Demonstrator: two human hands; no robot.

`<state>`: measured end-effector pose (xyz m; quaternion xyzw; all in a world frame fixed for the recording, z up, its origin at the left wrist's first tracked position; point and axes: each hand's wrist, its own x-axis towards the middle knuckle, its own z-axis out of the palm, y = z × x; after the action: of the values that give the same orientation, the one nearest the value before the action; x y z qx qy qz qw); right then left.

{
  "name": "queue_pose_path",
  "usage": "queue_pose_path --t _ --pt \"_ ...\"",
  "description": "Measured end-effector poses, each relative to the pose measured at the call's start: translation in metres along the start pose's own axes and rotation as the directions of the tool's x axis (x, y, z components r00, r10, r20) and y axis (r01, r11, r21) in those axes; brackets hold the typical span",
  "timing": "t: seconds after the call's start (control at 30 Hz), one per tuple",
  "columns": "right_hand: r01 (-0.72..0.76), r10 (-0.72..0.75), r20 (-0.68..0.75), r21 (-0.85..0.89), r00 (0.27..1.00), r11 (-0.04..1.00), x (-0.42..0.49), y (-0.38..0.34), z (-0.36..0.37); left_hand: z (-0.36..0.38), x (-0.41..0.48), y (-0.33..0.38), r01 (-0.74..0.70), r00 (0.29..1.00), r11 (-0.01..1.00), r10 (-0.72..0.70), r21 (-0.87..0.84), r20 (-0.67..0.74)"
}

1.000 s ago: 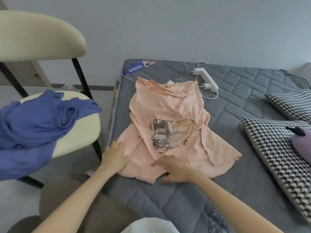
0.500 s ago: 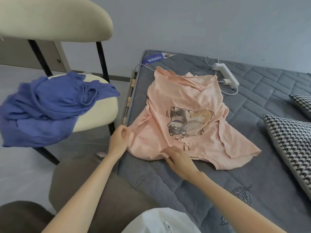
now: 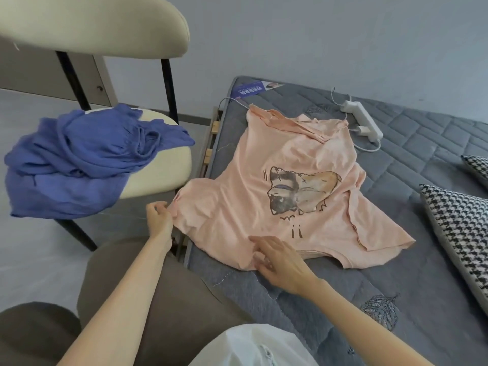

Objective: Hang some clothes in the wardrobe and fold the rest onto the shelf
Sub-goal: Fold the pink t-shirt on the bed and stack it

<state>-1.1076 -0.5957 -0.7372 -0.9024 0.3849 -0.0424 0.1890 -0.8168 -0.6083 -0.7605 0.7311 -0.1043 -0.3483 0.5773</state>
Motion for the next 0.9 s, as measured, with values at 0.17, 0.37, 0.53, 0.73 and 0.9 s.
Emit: queue_pose_path --t 0.17,0.37,0.53,0.73,0.9 --pt "0.105 -0.114 -0.045 -0.165 0.992 0.981 -0.002 0.002 0.004 0.002 -0.006 -0.007 0.317 0.910 0.947 -0.318 0.046 0.267" --pt "0.261 -0.293 -0.147 -0.201 0.945 0.944 0.002 0.000 0.003 -0.005 -0.005 -0.006 -0.037 0.999 0.996 0.038 0.078 -0.017" --pt "0.206 -0.220 -0.128 -0.113 0.967 0.972 0.003 -0.006 -0.010 -0.009 -0.012 -0.001 -0.276 0.946 0.933 0.306 0.232 -0.106" --pt "-0.109 0.086 0.164 0.134 0.983 0.985 0.001 0.008 -0.028 -0.007 -0.007 -0.018 -0.103 0.987 0.858 0.024 0.503 0.161" --pt "-0.233 0.238 0.006 0.233 0.971 0.944 -0.018 0.042 -0.047 0.003 -0.032 -0.009 -0.319 0.948 0.677 0.240 0.663 0.210"
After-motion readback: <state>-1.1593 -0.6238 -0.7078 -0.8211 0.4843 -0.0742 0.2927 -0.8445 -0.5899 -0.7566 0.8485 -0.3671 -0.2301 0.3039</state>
